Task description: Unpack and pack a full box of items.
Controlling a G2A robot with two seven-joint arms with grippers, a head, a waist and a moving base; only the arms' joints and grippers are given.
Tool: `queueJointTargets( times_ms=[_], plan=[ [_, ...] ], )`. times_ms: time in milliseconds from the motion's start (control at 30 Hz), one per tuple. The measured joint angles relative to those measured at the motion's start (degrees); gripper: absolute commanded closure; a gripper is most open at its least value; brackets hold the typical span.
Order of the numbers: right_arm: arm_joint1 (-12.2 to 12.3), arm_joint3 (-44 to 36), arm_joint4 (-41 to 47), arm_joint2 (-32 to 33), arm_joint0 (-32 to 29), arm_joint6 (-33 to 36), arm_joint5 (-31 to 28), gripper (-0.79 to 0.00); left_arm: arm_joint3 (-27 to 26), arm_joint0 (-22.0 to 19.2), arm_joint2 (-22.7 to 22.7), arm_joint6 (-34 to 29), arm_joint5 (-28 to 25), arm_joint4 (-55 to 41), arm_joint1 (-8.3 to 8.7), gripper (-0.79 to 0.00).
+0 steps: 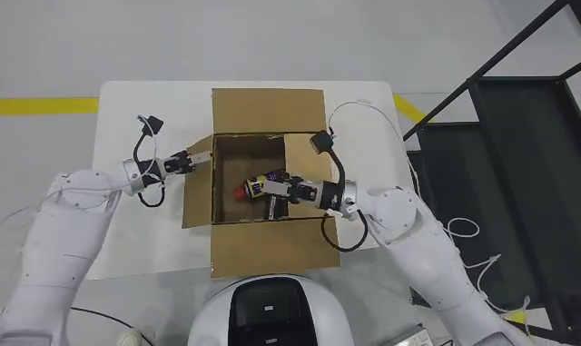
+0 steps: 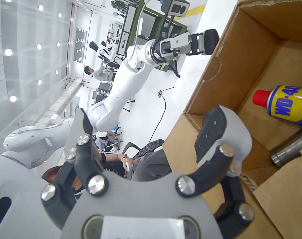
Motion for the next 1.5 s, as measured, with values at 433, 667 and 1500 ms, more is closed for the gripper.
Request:
queueJointTargets(
  times_ms=[433,667,1500],
  plan=[
    [0.4,-0.1,0.7,0.0,-0.9,1.8,-0.2,-0.785,-3.0,-1.3,-5.9,-4.9,-1.1,-4.8,1.66,-0.785],
    [1.4,-0.2,1.8,3.8,-3.5,4.9,0.1,-0.785,-11.2,-0.7,-8.1,-8.3,1.0,-13.2,2.14,-0.785],
    [4.1,-3.9,16.2,16.3,-16.2,14.5,-9.6,-0.785,-14.5,-11.7,19.2,7.9,10.2,-3.6,-5.54,-0.785]
  ],
)
